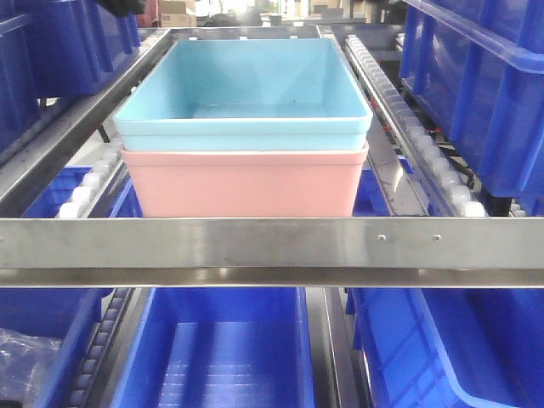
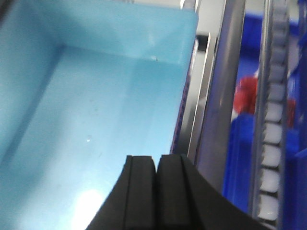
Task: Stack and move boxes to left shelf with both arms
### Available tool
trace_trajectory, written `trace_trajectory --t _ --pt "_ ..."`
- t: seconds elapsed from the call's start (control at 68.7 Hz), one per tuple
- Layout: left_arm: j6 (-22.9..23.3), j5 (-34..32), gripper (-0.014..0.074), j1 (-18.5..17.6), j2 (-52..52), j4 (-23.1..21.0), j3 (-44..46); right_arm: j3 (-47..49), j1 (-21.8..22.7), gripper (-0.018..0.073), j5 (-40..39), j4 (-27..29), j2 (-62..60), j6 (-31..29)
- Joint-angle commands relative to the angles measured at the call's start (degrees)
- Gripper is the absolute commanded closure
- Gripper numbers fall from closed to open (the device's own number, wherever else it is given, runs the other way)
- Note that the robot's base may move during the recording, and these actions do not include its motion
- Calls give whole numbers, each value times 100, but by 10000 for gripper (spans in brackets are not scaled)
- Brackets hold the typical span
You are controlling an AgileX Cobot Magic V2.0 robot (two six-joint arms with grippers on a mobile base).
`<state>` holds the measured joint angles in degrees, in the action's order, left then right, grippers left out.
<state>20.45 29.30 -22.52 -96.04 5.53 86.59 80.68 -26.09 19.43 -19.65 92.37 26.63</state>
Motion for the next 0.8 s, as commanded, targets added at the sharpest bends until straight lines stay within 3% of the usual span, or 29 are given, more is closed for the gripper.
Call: trace_trajectory --t 0.0,0.189,0.35,0.495,0.787 --pt "-9 -1268 602 -18 771 -1 -524 -401 13 504 -976 -316 -711 -47" --pt "-9 -2697 599 -18 1842 133 -2017 -1504 13 504 -1869 -340 -1558 -47" --pt "-9 -3320 599 -18 2915 841 -3206 -2421 13 504 -2478 -645 -2226 -47" --pt "-9 -3620 599 -18 4044 1389 -4308 -3280 13 504 -2664 -759 -2961 -47" --pt "-9 -3718 599 -18 6163 1388 -5534 -4498 13 504 -2452 -783 -4830 -47"
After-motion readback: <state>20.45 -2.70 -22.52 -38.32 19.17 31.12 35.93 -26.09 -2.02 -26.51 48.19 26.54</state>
